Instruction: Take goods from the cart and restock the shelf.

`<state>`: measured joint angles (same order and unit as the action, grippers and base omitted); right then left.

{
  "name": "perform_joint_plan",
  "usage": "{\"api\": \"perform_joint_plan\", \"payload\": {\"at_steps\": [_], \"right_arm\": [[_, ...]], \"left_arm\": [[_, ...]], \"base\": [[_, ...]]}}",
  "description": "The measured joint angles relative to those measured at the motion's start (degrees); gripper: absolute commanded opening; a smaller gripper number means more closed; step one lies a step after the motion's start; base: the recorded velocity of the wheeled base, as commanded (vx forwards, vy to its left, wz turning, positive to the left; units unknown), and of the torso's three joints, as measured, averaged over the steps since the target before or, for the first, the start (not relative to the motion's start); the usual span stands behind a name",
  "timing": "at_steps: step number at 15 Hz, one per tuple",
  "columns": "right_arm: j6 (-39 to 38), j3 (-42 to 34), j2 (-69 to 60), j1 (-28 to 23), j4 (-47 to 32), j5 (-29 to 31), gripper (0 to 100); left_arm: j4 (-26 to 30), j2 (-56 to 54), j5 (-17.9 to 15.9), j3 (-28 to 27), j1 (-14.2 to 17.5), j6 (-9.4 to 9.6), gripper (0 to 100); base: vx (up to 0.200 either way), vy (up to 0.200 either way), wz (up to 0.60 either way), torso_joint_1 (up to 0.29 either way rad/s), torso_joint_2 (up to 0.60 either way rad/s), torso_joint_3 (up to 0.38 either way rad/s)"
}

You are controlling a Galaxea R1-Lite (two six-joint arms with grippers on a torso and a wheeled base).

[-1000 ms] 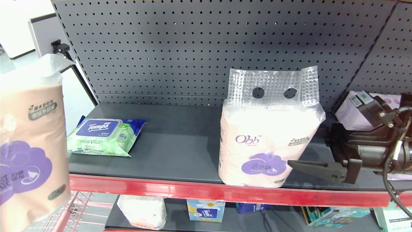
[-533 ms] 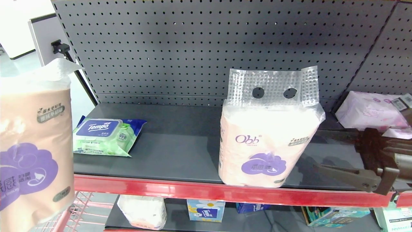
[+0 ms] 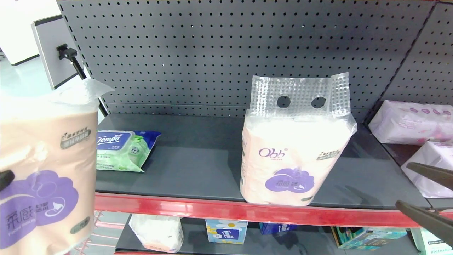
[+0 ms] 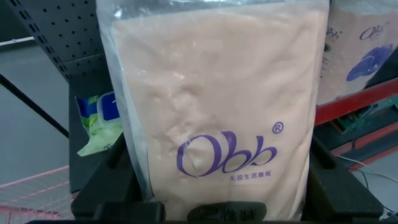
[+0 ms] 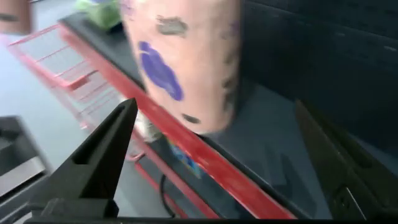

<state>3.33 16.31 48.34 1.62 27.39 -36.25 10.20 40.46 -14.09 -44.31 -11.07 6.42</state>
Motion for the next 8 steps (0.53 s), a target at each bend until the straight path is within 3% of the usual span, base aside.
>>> {"api": "perform_joint_plan", "payload": {"at_steps": [2,4,6,8], "right_arm": [[-0.55,-3.85,-5.71,-1.10,-0.07,14.62,100],[-0.68,-6.14,-9.58,-1.78,-0.07,25.59,100],[-0.62,-8.40,-12.09,-1.97,-0.09,31.72,100],[-0.62,-11.47,-14.47,-2.06,-0.02,33.79,100]], "left_arm": [[-0.20,0.74,-2.73,0.05,0.00,0.00,0],[-0.39,1.54,-5.14,0.11,0.00,0.00,0],[-0.63,2.43,-6.77,0.11,-0.04,-0.07,0],[-6.05,3.80,-8.20,0.11,0.00,-0.57,0]], "base": [[0.000,0.000,0.00,0.000,0.00,0.000],[0.000,0.000,0.00,0.000,0.00,0.000],[0.000,0.000,0.00,0.000,0.00,0.000],[0.000,0.000,0.00,0.000,0.00,0.000]]}}
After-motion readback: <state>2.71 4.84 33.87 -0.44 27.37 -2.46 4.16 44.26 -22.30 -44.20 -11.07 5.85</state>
